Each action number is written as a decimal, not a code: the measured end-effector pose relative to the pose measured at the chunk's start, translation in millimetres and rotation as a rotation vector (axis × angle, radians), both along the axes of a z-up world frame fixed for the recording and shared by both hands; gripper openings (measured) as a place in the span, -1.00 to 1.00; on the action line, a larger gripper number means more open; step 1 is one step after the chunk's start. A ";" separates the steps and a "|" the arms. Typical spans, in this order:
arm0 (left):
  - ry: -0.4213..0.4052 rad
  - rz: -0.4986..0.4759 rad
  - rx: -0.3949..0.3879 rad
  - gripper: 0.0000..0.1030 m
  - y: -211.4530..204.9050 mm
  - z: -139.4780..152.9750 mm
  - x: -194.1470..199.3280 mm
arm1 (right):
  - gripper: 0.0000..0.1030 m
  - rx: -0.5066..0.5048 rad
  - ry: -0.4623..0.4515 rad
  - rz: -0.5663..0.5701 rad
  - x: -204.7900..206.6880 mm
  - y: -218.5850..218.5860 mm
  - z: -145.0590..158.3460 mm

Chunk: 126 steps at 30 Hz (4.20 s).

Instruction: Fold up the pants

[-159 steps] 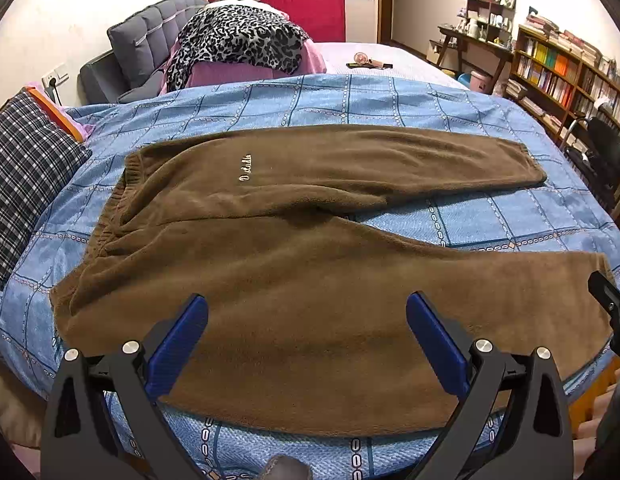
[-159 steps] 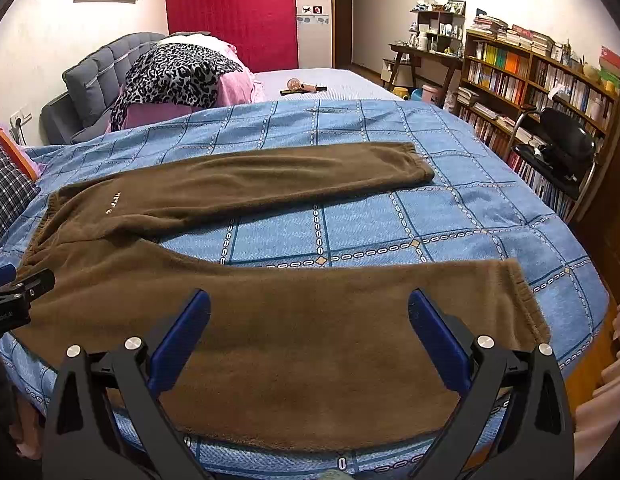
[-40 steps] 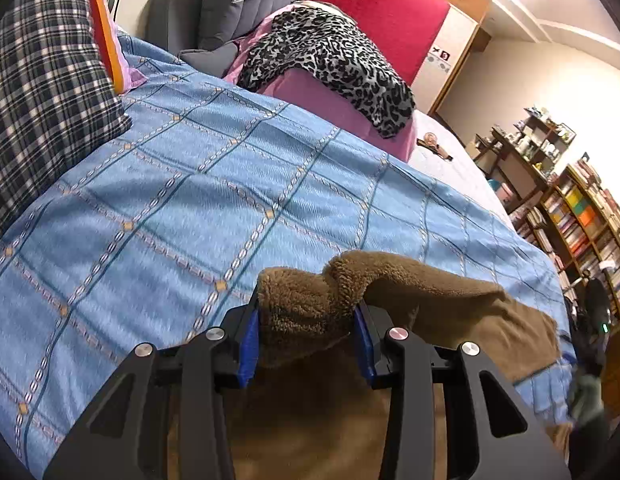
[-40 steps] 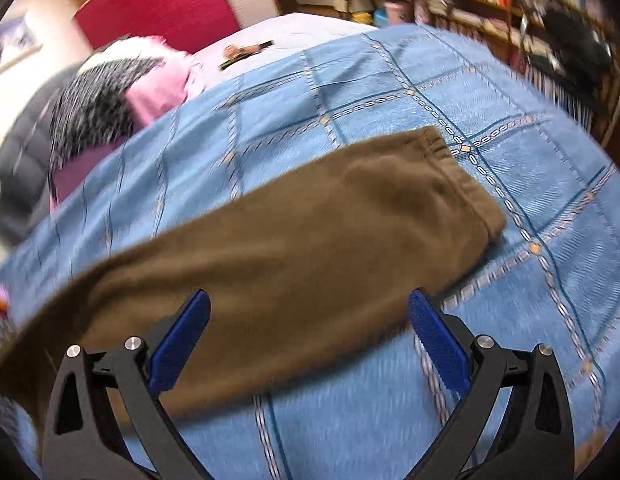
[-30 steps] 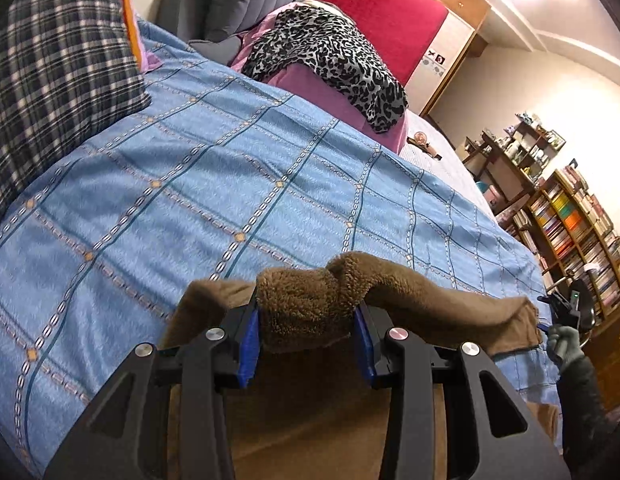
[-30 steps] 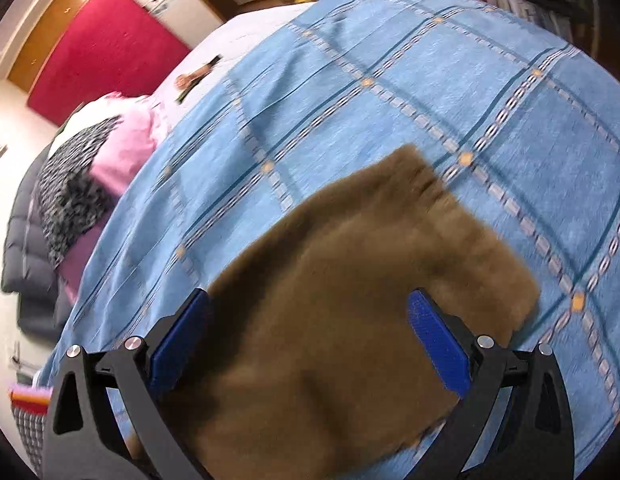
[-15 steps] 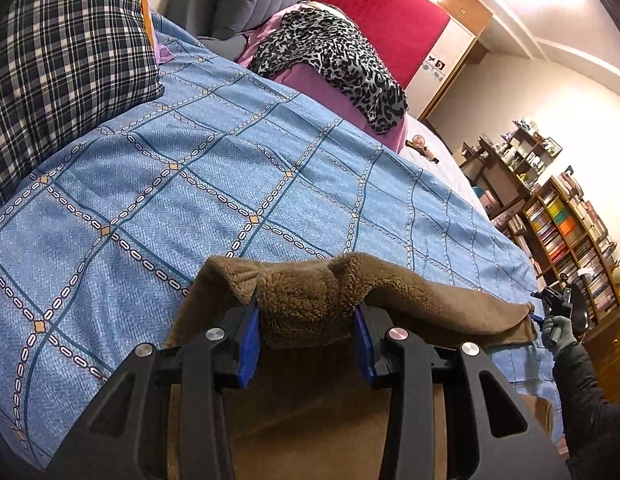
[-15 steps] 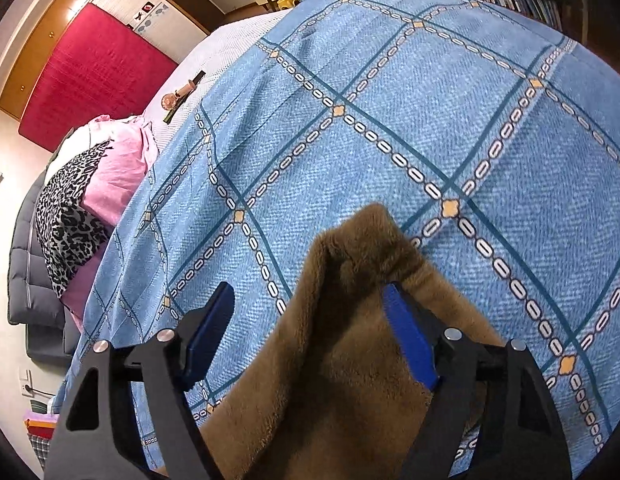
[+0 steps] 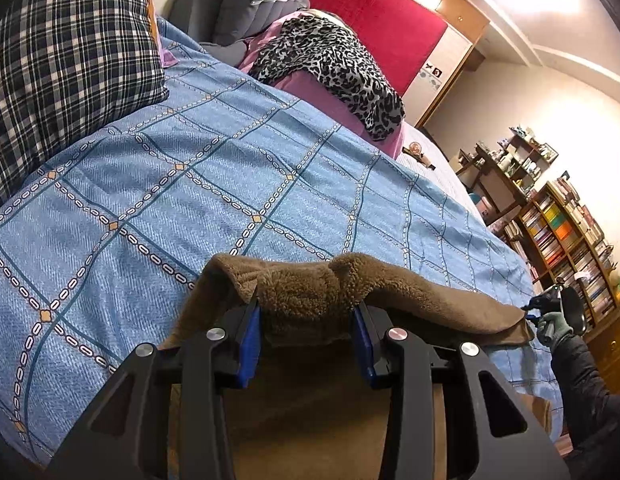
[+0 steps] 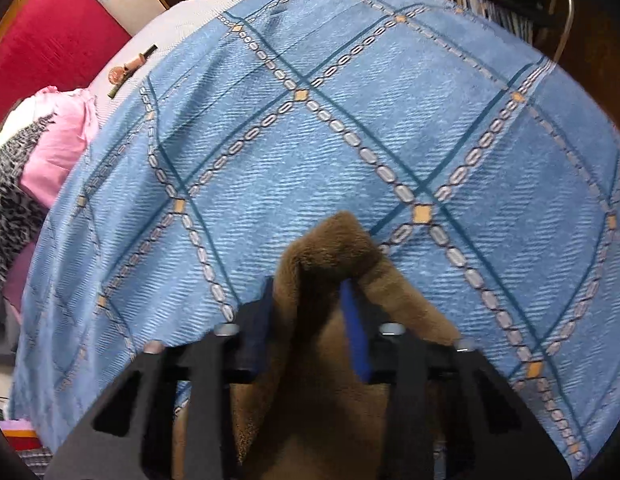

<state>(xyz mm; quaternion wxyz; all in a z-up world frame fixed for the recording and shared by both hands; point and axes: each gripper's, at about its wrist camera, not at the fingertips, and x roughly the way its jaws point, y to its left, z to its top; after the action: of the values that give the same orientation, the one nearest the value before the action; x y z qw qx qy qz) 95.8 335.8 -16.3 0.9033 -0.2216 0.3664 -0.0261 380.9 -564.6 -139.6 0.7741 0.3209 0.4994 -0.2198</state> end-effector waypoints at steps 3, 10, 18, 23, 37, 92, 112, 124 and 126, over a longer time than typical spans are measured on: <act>-0.017 0.006 -0.005 -0.25 3.2 4.4 0.3 | -0.83 0.019 -0.043 -0.012 -19.4 -2.8 10.4; -0.055 0.037 -0.048 -0.25 18.9 13.1 0.4 | -0.88 -0.039 -0.155 0.014 -84.3 3.0 68.9; -0.098 0.032 -0.125 -0.25 37.4 13.4 -15.9 | -0.88 -0.006 -0.264 -0.039 -207.1 -4.1 118.4; -0.139 0.040 -0.162 -0.25 51.0 16.9 -39.4 | -0.88 0.036 -0.306 -0.077 -288.3 -2.1 126.8; -0.138 0.069 -0.199 -0.25 76.7 -0.1 -101.2 | -0.88 0.151 -0.348 -0.178 -472.7 26.1 87.5; 0.116 0.242 -0.467 -0.67 52.3 -18.8 -49.8 | -0.69 0.103 -0.500 -0.050 -429.8 17.2 87.6; 0.251 0.269 -0.503 -0.68 71.2 -100.5 -88.4 | -0.56 0.145 -0.315 -0.156 -499.7 -7.0 25.0; 0.264 0.303 -0.472 -0.62 66.7 -93.6 -82.6 | -0.04 0.110 -0.453 -0.154 -517.7 -20.8 55.8; 0.263 0.302 -0.442 -0.56 62.3 -89.0 -82.9 | -0.04 0.042 -0.419 -0.192 -520.6 -22.7 60.0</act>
<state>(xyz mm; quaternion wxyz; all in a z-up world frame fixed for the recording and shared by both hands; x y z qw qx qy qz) 12.8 398.1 -105.4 0.7716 -0.4663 0.4287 0.0587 -139.8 -587.3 -79.6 0.8297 0.4214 0.2994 -0.2106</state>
